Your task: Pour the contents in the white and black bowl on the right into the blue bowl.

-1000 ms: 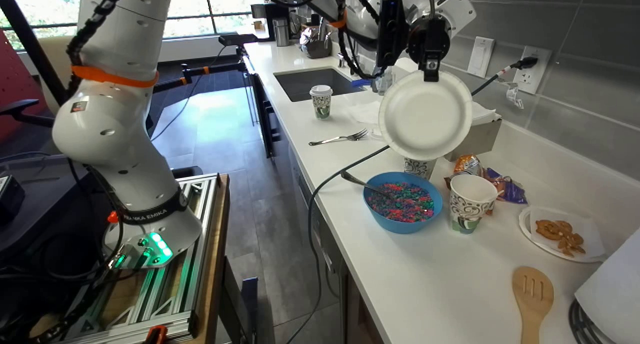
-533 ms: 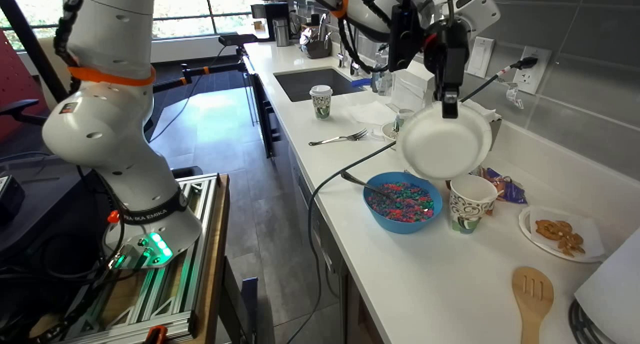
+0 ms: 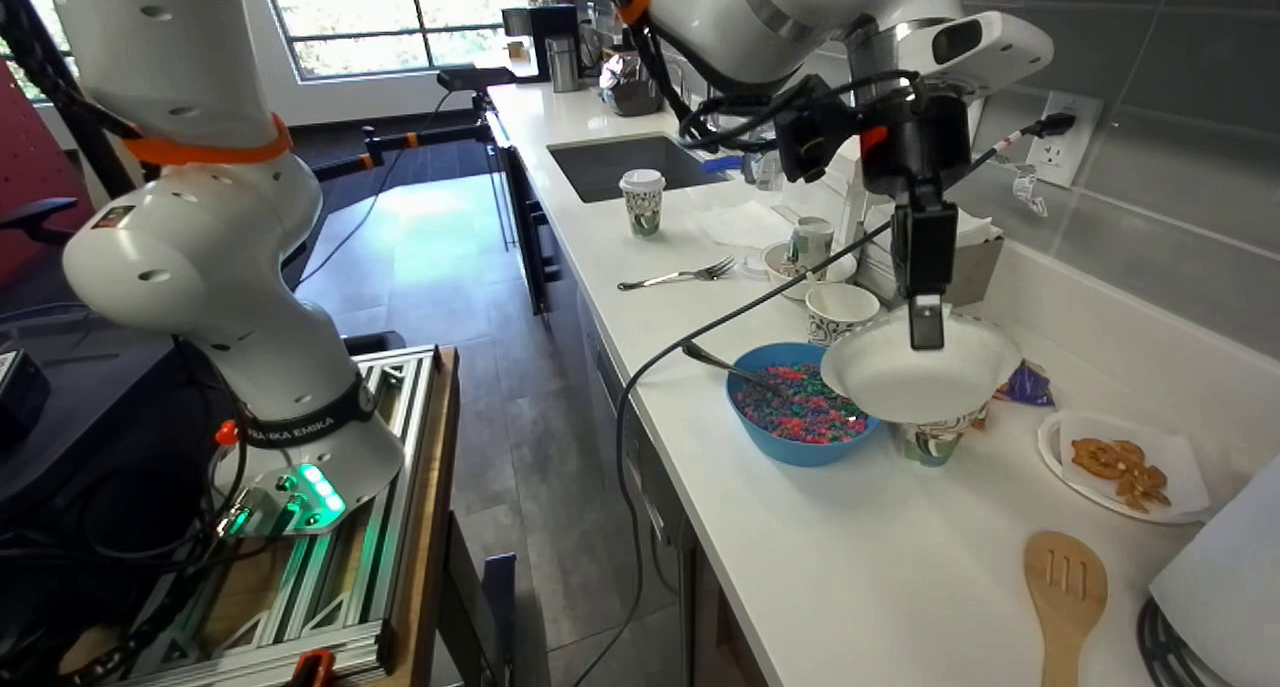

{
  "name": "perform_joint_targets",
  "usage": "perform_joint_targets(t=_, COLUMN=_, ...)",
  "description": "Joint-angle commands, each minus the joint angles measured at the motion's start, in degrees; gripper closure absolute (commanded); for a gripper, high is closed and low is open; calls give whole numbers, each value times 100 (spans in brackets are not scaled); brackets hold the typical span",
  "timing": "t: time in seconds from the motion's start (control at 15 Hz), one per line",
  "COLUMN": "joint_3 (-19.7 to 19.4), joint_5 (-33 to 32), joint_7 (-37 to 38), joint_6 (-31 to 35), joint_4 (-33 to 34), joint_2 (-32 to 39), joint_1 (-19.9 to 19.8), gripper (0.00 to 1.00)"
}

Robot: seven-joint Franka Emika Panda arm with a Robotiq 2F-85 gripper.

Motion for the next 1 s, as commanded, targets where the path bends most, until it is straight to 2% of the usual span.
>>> perform_joint_targets(t=0.0, joint_3=-303, joint_5=589, joint_7=34, joint_6=1470, joint_4=-1018, joint_2=-479, joint_1=-287, gripper=100)
perform_joint_targets(t=0.2, joint_3=-583, joint_5=1092, joint_7=-118, joint_6=2528, joint_4=-1532, joint_2=-567, joint_1=-487, gripper=100)
perform_joint_targets(t=0.27, joint_3=-637, joint_5=1488, joint_7=-311, joint_6=2658, joint_4=-1649, joint_2=-563, joint_1=-551, gripper=100)
perform_joint_targets(t=0.33, joint_3=-669, joint_5=1019, joint_7=-130, joint_6=2295, joint_4=-1226, joint_2=-347, joint_1=-365, gripper=98)
perform_joint_targets(t=0.47, joint_3=-755, joint_5=1293, joint_7=-259, joint_6=2520, joint_4=-1422, joint_2=-377, joint_1=-447, gripper=98)
perform_joint_targets(t=0.67, joint_3=-749, joint_5=1359, joint_7=-262, joint_6=2539, joint_4=-1462, joint_2=-412, joint_1=-448, gripper=100)
perform_joint_targets(t=0.93, joint_3=-743, joint_5=2633, joint_7=-1507, joint_6=2939, joint_4=-1591, joint_2=-459, joint_1=-666, gripper=100)
